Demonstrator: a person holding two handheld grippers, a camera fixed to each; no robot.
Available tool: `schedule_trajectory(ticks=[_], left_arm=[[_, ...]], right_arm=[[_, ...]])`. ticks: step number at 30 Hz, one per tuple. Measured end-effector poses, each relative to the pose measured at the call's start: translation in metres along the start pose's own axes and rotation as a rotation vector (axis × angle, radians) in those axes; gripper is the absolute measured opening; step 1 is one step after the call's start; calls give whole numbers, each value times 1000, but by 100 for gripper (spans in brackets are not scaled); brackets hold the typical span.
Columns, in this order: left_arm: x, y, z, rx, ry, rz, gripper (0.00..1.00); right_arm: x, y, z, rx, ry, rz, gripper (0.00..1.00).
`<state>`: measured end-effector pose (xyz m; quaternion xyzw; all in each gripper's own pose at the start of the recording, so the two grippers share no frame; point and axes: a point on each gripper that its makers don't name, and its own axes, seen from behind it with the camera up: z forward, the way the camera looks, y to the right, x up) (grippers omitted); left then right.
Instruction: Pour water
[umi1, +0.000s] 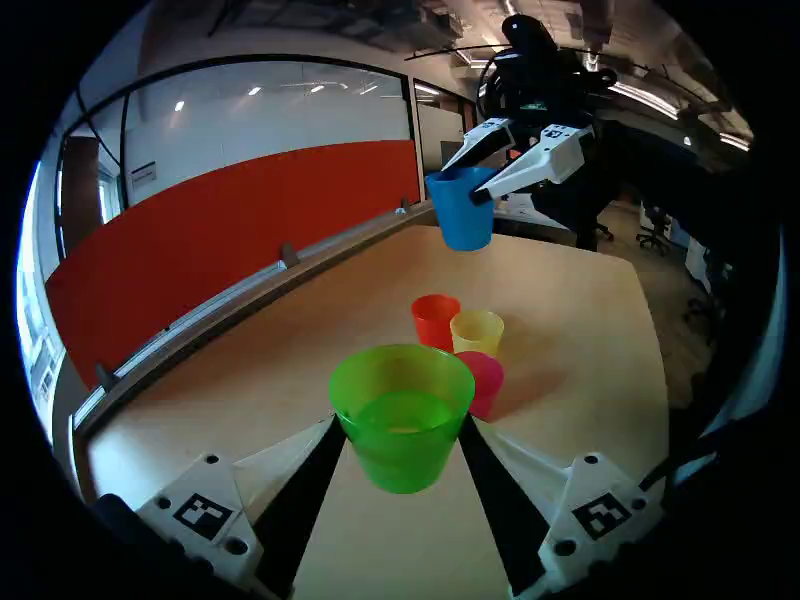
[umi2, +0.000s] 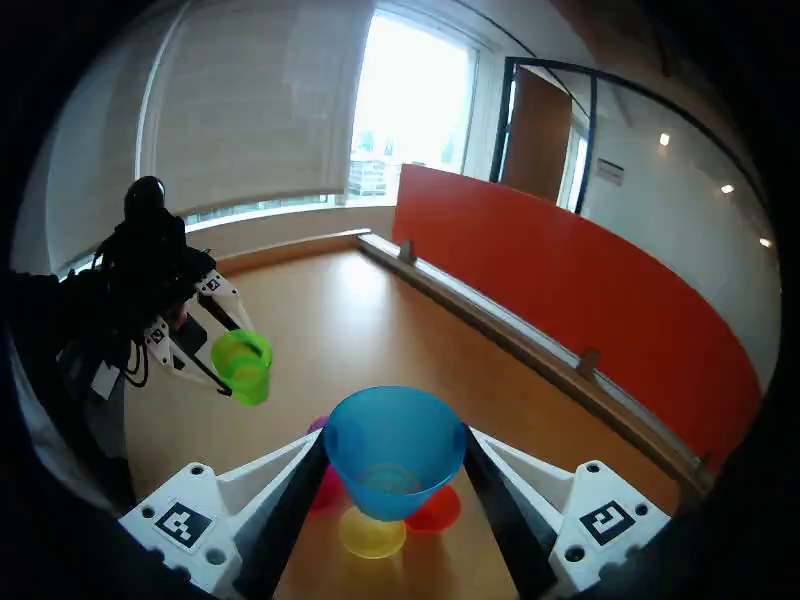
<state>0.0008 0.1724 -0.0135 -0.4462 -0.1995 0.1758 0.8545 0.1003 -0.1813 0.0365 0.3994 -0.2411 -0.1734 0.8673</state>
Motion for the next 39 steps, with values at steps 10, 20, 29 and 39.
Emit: schedule_trajectory(ticks=[10,20,29,39], left_arm=[[-16,7,3,-22,-51,14,81],[-32,13,9,-47,-102,25,81],[-43,17,14,-68,-132,20,81],[-52,23,20,-93,-153,1,81]], right_arm=[[-37,1,-8,-3,-47,19,93],[-66,0,-8,-1,-85,28,93],[-86,-3,-7,13,-116,30,93],[-106,-2,-9,15,-145,33,93]])
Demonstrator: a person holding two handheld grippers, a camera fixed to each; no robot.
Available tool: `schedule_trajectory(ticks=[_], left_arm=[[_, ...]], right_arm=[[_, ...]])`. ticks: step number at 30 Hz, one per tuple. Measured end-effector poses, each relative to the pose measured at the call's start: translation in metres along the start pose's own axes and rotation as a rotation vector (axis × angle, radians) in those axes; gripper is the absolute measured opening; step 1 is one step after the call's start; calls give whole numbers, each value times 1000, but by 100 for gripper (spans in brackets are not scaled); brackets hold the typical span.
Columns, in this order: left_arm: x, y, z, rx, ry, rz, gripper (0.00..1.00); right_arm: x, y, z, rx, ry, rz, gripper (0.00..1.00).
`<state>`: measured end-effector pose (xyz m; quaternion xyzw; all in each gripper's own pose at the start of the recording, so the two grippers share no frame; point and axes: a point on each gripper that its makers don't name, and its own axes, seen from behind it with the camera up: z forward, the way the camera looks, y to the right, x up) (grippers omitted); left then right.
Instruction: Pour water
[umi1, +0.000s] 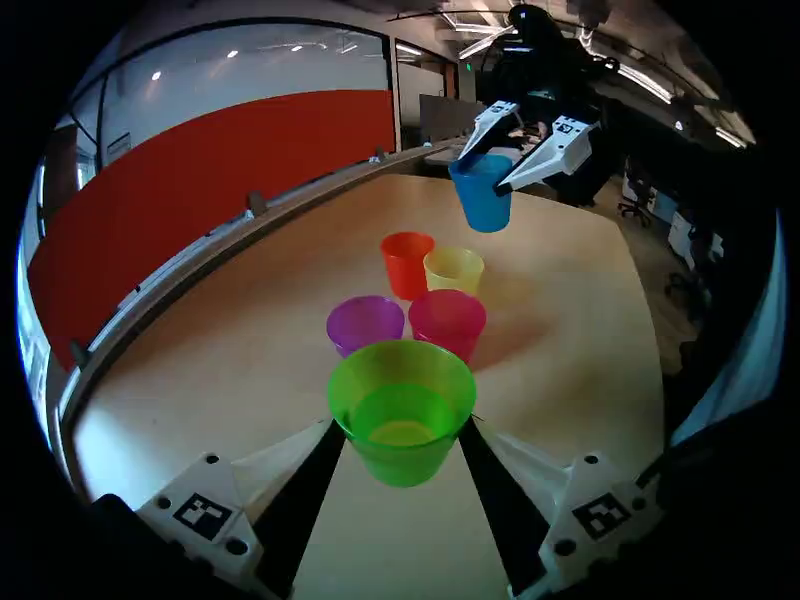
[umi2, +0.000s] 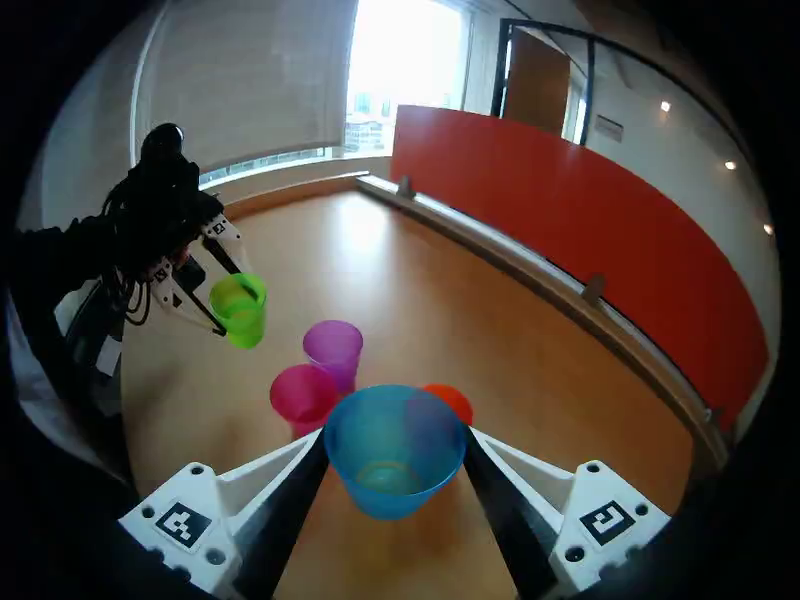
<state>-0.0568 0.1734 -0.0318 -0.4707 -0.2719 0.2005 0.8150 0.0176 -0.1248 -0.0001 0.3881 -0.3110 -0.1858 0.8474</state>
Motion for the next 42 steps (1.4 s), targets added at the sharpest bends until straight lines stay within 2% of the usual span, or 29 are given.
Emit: schedule_trajectory(ticks=[12,24,42], left_arm=[[-11,0,9,-13,-29,-15,81],[-20,1,20,-23,-72,1,81],[-38,8,33,-39,-107,7,81]], right_arm=[[-21,0,2,4,-29,12,93],[-44,-3,13,21,-58,33,93],[-70,-15,16,47,-89,40,93]])
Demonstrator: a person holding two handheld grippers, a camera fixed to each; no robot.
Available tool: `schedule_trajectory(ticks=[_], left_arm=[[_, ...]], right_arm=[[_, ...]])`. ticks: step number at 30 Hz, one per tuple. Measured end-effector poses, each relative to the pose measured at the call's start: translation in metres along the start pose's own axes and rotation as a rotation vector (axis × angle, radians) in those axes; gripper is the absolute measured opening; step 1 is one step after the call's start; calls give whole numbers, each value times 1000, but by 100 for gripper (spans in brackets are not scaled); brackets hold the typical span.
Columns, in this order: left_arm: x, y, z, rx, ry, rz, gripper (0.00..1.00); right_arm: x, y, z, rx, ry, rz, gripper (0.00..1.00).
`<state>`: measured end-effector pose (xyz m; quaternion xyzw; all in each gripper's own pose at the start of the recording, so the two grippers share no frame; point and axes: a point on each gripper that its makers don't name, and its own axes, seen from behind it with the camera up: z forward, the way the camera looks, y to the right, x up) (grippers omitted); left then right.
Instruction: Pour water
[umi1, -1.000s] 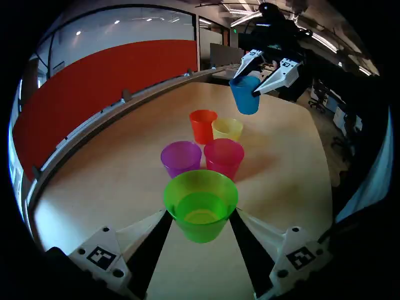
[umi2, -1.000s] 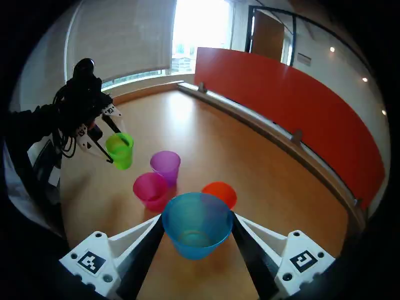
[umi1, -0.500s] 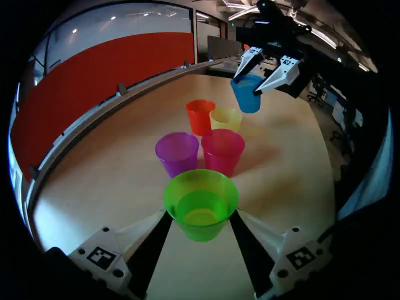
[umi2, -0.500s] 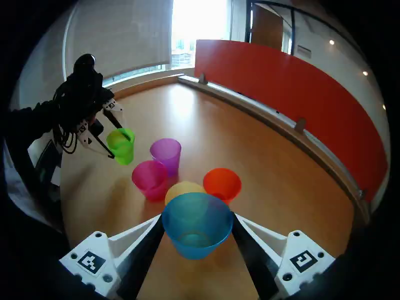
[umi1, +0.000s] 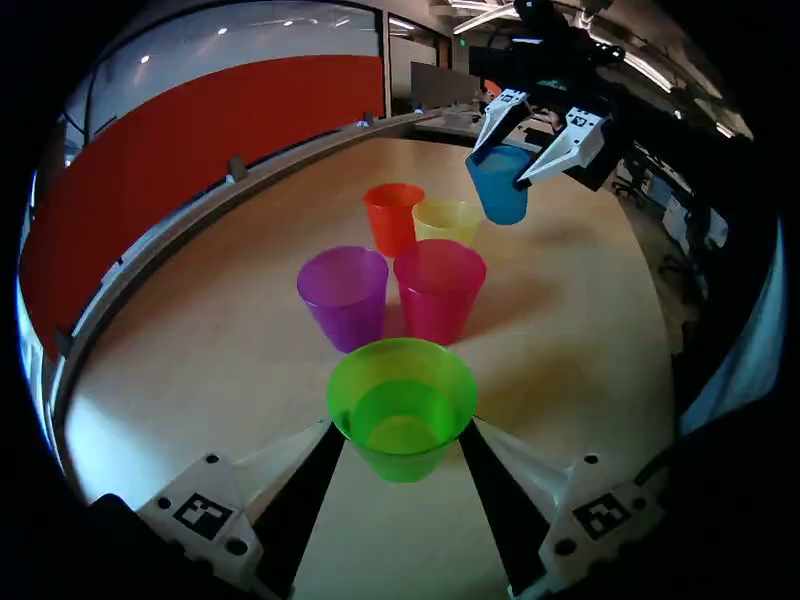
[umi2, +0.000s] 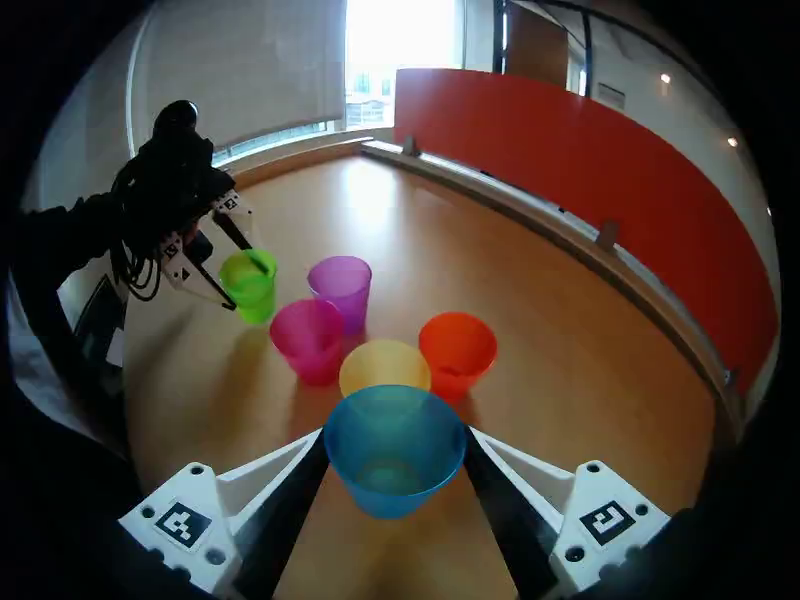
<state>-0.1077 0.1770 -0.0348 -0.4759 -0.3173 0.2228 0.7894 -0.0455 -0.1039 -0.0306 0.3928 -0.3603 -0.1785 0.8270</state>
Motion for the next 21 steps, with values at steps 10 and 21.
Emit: schedule_trajectory(ticks=[10,21], left_arm=[[-4,2,4,-4,-10,8,81],[-10,6,6,-4,-20,22,81]], right_arm=[[-6,-5,4,12,-2,-4,93],[-9,-7,6,16,-4,-10,93]])
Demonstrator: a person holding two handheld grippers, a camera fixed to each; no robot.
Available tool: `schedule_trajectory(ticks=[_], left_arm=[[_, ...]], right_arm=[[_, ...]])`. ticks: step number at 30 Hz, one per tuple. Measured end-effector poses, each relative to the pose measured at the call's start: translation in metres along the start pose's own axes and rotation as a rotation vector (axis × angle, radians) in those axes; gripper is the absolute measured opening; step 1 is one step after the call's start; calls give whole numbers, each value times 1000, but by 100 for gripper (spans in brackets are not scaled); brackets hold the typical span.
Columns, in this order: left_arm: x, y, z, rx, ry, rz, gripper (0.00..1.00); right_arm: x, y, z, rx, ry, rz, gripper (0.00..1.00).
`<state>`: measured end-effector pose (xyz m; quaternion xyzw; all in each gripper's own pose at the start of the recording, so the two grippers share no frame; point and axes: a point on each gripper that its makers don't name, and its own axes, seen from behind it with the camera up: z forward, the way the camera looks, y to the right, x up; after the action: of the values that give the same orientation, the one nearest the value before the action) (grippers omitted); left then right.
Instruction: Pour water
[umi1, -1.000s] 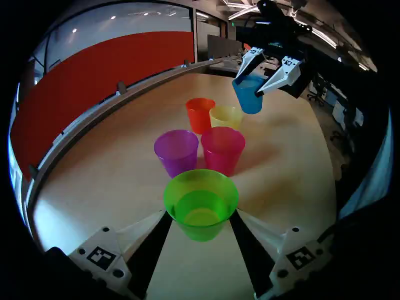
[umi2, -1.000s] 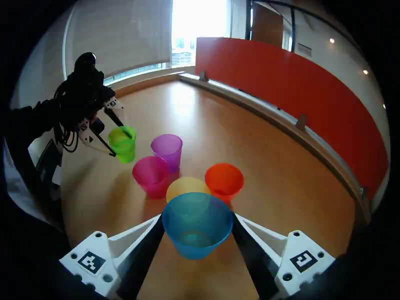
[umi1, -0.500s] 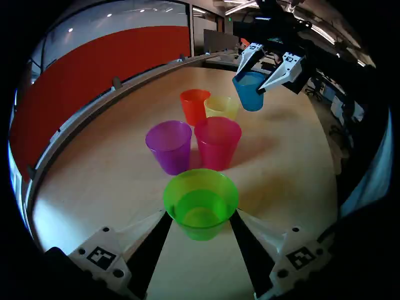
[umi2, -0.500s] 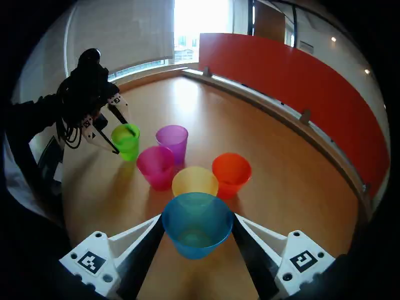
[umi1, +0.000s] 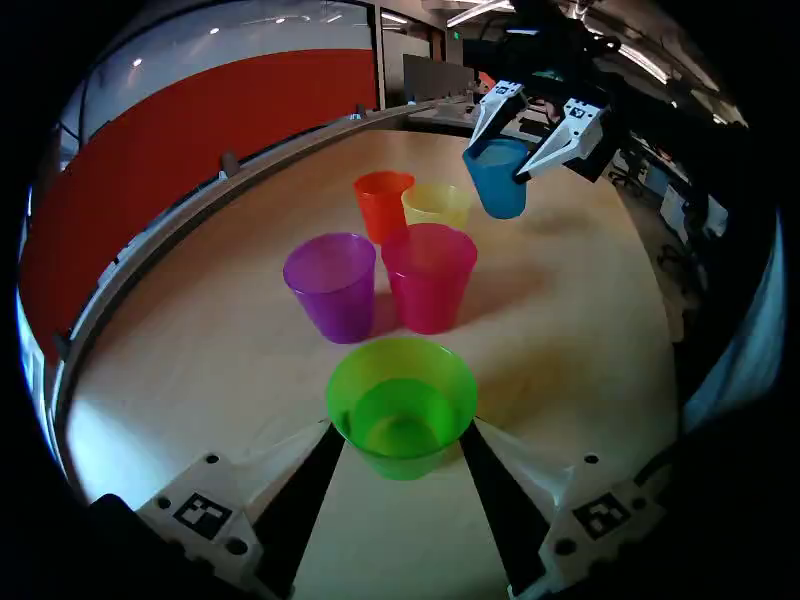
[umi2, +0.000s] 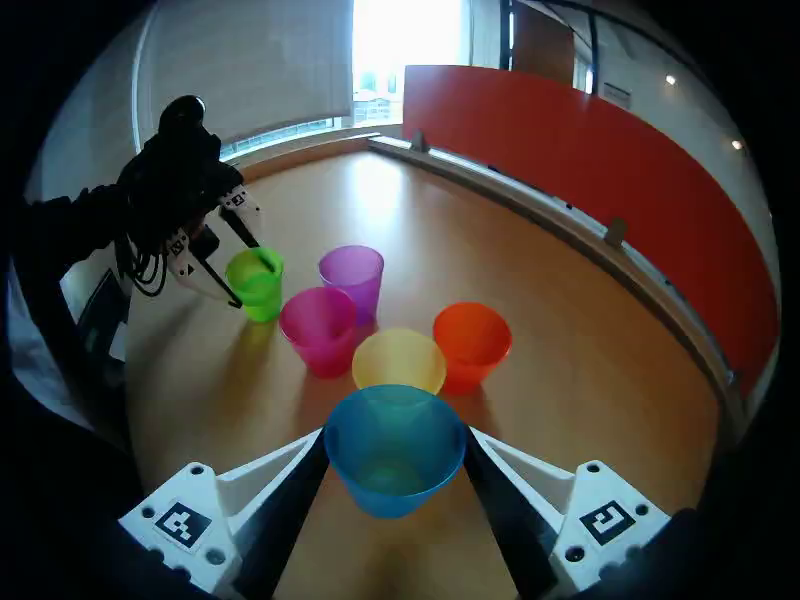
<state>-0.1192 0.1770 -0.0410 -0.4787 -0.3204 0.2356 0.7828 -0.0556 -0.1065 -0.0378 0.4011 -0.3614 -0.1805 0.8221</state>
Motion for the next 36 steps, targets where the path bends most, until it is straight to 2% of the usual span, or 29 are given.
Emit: schedule_trajectory(ticks=[21,36], left_arm=[[-6,0,-1,3,4,-4,82],[-4,1,-5,15,7,3,86]], right_arm=[[-5,-10,5,17,-12,-18,93],[-13,-29,17,61,-22,-30,93]])
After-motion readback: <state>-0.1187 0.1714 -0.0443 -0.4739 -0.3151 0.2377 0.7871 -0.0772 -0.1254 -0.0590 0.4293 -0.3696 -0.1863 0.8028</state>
